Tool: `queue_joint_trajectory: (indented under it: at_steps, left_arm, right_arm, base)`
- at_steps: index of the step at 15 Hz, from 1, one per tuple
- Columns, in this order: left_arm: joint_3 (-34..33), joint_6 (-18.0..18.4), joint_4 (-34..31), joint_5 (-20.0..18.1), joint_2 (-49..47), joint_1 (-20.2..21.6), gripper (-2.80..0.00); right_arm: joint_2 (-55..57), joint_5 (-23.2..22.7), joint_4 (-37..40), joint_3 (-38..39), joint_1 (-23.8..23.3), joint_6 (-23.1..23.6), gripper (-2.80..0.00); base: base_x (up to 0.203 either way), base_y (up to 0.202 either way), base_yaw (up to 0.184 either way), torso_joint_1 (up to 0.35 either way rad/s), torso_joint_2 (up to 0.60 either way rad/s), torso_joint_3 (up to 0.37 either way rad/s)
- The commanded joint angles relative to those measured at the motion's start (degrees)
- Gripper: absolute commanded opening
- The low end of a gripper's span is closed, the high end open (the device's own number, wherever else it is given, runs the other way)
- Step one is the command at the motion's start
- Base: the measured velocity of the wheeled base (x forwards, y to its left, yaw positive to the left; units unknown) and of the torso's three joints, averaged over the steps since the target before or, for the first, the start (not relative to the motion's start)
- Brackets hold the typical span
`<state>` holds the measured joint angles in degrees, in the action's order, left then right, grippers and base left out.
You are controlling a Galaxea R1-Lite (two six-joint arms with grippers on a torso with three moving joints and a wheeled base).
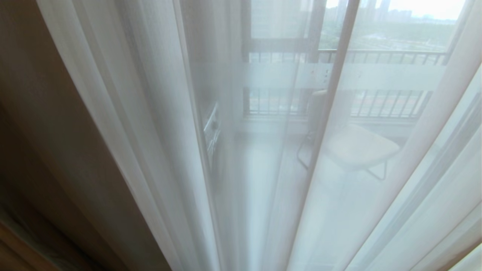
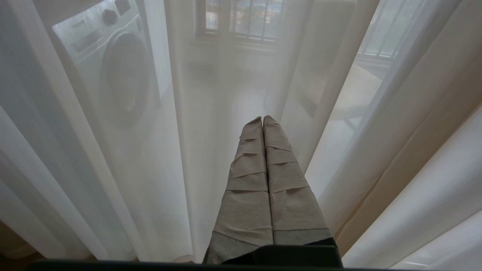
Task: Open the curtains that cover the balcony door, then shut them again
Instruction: Close the outer curtains on both sides
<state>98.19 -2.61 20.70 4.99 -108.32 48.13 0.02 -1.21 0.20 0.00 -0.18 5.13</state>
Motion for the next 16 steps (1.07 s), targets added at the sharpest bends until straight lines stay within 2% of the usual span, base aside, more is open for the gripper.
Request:
queue_joint_trajectory:
  at_steps: [1, 7, 16]
  left_arm:
    - [-0.13, -0.03, 0.07, -0.03, 2.93, -0.08, -2.80]
    - [-2.08, -0.33, -0.78, -0.44, 8.74, -3.74, -2.80]
    - [-10.25, -4.08, -3.03, -8.50, 20.62, -16.02, -2.80]
  right_arm:
    - [-0.02, -0.02, -0.03, 0.00, 0.01, 0.06, -2.80]
    - [-0.02, -0.02, -0.03, 0.00, 0.01, 0.06, -2.80]
    - [-0.02, -0.02, 0.03, 0.00, 0.01, 0.06, -2.80]
  base:
    - [0.000, 0.000, 0.000, 0.000, 0.00, 0.000]
    - [0.000, 0.000, 0.000, 0.000, 0.00, 0.000]
    - [0.000, 0.000, 0.000, 0.000, 0.00, 0.000]
